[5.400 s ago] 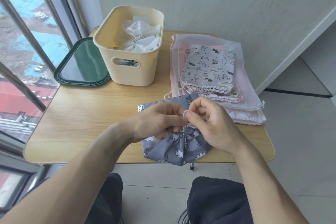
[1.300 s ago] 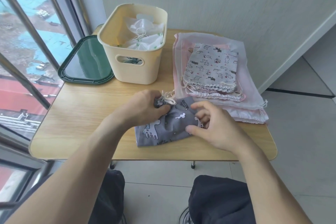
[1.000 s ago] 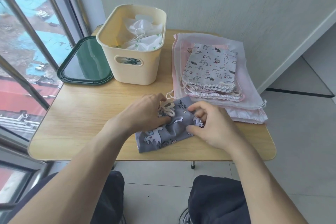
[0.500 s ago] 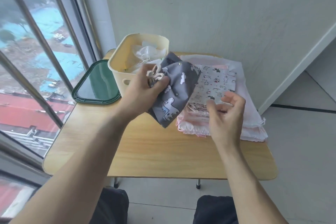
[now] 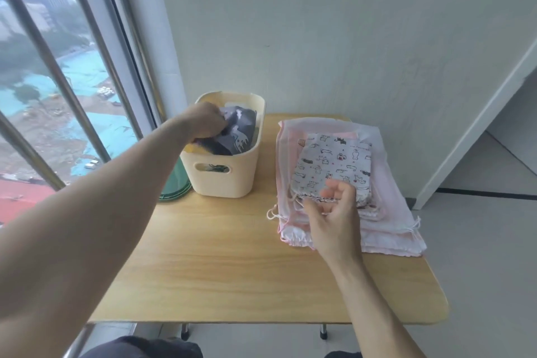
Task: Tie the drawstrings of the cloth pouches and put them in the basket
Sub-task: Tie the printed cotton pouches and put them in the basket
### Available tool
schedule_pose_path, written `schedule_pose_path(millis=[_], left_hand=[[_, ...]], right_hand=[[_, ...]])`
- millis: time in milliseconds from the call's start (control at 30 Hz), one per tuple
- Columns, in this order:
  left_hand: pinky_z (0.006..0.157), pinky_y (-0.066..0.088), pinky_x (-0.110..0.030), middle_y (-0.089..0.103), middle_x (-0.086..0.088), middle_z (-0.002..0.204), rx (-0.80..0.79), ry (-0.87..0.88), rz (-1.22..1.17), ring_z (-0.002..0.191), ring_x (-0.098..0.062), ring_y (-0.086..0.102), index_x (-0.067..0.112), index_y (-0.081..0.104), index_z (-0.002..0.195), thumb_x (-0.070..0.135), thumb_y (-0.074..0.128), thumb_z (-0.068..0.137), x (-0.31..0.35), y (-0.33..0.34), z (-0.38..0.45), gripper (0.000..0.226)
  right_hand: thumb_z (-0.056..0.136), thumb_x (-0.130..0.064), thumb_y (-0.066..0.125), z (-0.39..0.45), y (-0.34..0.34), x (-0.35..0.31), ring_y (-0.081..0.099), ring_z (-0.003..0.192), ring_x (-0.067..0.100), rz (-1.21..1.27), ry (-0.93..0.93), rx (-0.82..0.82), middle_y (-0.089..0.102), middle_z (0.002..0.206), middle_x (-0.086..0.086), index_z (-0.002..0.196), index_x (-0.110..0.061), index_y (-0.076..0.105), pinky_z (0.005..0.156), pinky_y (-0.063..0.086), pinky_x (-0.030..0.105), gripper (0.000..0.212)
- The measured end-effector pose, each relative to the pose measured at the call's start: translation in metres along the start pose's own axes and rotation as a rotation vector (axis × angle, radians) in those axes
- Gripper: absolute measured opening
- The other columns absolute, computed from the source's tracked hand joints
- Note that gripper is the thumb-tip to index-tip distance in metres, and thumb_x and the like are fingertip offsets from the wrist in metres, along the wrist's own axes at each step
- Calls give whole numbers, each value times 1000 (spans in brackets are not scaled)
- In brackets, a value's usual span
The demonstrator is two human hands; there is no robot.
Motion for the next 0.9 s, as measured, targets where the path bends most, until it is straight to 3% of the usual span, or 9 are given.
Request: schedule_pose_path(millis=[133,200,300,400,467,567,667,800,900], left_hand=[[69,51,-30,68,-9,79,81,1,22,79,-28,63,9,65,78,41,59,92,2,-6,-13,35],[65,45,-26,68,-9,95,310,38,-170,81,-23,57,13,65,104,23,56,94,2,-23,-19,17],[77,50,-34,55,-3,111,504,80,-396,91,-25,55,32,30,150,20,50,98,-1,-35,-29,56],[73,53,-39,56,2,98,431,-12,-455,85,-27,61,41,8,156,20,49,100,-10,-23,-23,73],[66,53,-36,58,3,102,313,-45,-393,83,-28,64,34,27,153,17,46,100,-17,-12,-15,59],[77,61,-38,70,-4,101,67,-92,-353,87,-26,71,22,67,118,24,55,96,-23,5,-14,25],[83,59,-38,69,-10,96,-66,-61,-61,88,-26,68,16,65,103,35,56,96,-11,2,-25,23],[80,52,-39,61,-19,115,-324,17,-85,93,-28,58,-5,58,117,0,48,90,1,5,-34,29],[70,49,-30,68,-9,95,-176,110,117,81,-20,58,5,71,103,-4,59,82,7,-11,-37,26]], right_hand=[[89,-14,73,3,6,2,64,72,6,-7,21,-23,55,109,-3,120,-23,45,53,49,17,43],[89,-15,73,3,10,2,63,73,9,-2,24,-45,56,107,-2,119,-23,46,55,48,15,42],[90,-19,73,0,14,1,64,76,14,-8,27,-65,56,107,-3,119,-23,45,54,47,15,41],[90,-26,74,-1,15,2,65,78,11,-20,37,-71,56,108,-4,119,-24,44,58,49,15,42],[90,-29,74,-2,15,3,64,76,5,-40,42,-85,56,108,-5,119,-27,45,59,48,12,41],[90,-32,74,-3,16,3,62,77,-5,-63,41,-121,55,108,-7,120,-29,47,59,46,10,41],[90,-35,74,-4,13,5,60,77,-8,-72,63,-142,56,109,-8,119,-29,47,60,45,9,40],[91,-39,72,-6,12,8,62,79,-4,-103,89,-200,56,109,-9,122,-26,46,58,43,6,42],[92,-38,71,-7,13,11,62,84,-2,-120,104,-228,56,110,-10,123,-27,45,55,42,7,42]])
Point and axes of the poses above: each hand's wrist, its own z-axis towards the middle knuckle, its own y-axis out of the palm, x = y × z, the point moved 9 cm from there along z, towards the middle knuckle
